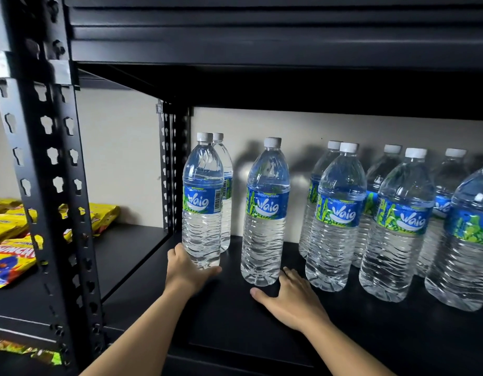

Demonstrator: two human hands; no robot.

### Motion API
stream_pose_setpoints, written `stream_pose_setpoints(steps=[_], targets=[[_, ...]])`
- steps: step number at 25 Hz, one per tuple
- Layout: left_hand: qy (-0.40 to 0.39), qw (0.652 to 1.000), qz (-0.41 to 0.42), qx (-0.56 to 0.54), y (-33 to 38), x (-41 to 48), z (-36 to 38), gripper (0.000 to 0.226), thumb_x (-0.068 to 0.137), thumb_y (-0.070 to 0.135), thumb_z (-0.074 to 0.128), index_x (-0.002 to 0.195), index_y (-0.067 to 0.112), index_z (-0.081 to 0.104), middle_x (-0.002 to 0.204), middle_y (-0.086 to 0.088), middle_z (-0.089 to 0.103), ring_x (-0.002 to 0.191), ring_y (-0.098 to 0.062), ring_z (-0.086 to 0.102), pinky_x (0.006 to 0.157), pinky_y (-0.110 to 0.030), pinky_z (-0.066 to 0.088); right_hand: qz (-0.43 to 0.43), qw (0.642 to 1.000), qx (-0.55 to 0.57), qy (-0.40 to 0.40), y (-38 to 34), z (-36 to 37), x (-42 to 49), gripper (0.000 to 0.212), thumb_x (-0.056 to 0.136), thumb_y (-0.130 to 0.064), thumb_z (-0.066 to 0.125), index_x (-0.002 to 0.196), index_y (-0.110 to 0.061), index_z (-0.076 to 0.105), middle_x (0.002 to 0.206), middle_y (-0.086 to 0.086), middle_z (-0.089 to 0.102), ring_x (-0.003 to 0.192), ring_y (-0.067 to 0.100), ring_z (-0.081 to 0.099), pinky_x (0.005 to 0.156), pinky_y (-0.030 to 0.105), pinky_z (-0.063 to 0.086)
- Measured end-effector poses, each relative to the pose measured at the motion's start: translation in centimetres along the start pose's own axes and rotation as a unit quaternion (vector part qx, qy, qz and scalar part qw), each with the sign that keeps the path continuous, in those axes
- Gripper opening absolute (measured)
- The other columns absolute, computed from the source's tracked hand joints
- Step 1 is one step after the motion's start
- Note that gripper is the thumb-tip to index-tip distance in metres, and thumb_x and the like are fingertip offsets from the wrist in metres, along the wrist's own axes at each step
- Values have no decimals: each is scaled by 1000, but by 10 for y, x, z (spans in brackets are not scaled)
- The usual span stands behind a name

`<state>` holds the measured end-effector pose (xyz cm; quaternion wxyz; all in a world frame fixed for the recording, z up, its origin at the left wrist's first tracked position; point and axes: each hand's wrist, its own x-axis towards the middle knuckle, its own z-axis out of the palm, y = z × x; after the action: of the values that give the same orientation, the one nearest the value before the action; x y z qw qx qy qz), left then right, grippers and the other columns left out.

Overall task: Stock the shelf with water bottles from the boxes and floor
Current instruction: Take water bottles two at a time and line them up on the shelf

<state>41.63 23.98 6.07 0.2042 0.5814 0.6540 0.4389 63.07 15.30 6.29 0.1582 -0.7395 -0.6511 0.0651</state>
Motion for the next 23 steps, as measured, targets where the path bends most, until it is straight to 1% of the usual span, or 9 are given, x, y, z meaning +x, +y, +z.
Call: stream_pose_setpoints(steps=[2, 7, 11, 17, 20, 23], targets=[[8, 1000, 4, 5, -3, 2, -1, 93, 54, 40, 92, 128, 10, 45, 127, -8, 50, 127, -24, 43, 103, -32, 36, 1, 1000, 5, 4, 0, -1, -1, 101, 82, -80, 40, 155, -13, 21, 164, 3, 13, 152, 17, 7, 122, 35, 9], [17, 1000, -12, -5, -5, 2, 1, 87, 50, 42, 91, 121, 14, 50, 122, -5, 59, 124, -26, 49, 100, -35, 44, 3, 1000, 10, 6, -1, -1, -1, 101, 81, -80, 41, 155, -13, 23, 164, 3, 16, 151, 18, 9, 122, 35, 11], [15, 1000, -13, -6, -5, 2, 1, 85, 51, 42, 90, 121, 15, 50, 121, -5, 59, 124, -26, 49, 99, -35, 45, 3, 1000, 13, 9, -2, -2, -2, 100, 82, -79, 42, 155, -13, 24, 164, 3, 17, 151, 18, 10, 122, 34, 12], [29, 1000, -9, 2, -1, -1, 3, 81, 55, 42, 87, 121, 11, 49, 121, -7, 57, 123, -26, 49, 97, -35, 44, 3, 1000, 13, 4, -2, -4, -3, 96, 84, -77, 42, 155, -14, 23, 164, 2, 16, 151, 17, 9, 121, 34, 12], [34, 999, -21, 4, 1, -3, 2, 79, 53, 44, 85, 117, 11, 51, 117, -7, 59, 121, -27, 51, 93, -34, 45, 3, 1000, 20, 10, -1, -2, -2, 96, 83, -78, 43, 154, -16, 26, 164, 1, 17, 151, 17, 10, 121, 34, 12], [26, 999, -23, 1, 2, -4, 1, 80, 50, 46, 84, 116, 13, 53, 115, -6, 61, 119, -26, 52, 93, -34, 47, 5, 1000, 20, 9, 1, -1, -1, 95, 83, -78, 43, 154, -17, 27, 163, 1, 18, 151, 17, 11, 121, 34, 13]])
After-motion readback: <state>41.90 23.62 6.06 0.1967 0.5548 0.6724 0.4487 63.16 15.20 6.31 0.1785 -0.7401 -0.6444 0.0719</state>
